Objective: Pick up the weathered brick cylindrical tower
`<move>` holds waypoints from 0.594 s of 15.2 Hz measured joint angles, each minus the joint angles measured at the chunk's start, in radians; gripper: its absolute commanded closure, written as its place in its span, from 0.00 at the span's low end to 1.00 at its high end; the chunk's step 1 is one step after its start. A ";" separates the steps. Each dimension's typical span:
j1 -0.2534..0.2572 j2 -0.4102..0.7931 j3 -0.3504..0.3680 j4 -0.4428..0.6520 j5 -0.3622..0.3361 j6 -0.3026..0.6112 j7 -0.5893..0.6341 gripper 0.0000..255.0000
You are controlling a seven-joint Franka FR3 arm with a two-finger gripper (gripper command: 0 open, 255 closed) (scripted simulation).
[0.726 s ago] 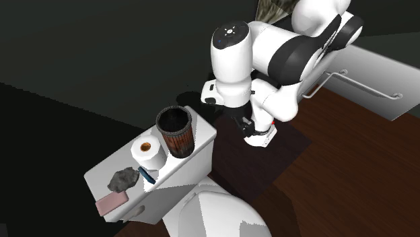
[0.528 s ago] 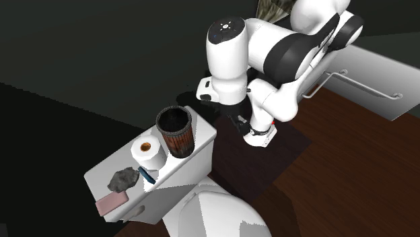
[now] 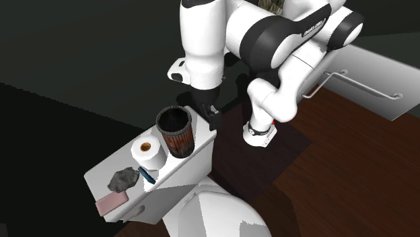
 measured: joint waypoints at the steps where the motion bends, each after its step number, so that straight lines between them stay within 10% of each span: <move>1: -0.009 0.014 -0.006 0.019 -0.010 0.013 0.000 0.00; 9: -0.061 0.120 -0.037 0.193 -0.071 0.074 0.016 0.00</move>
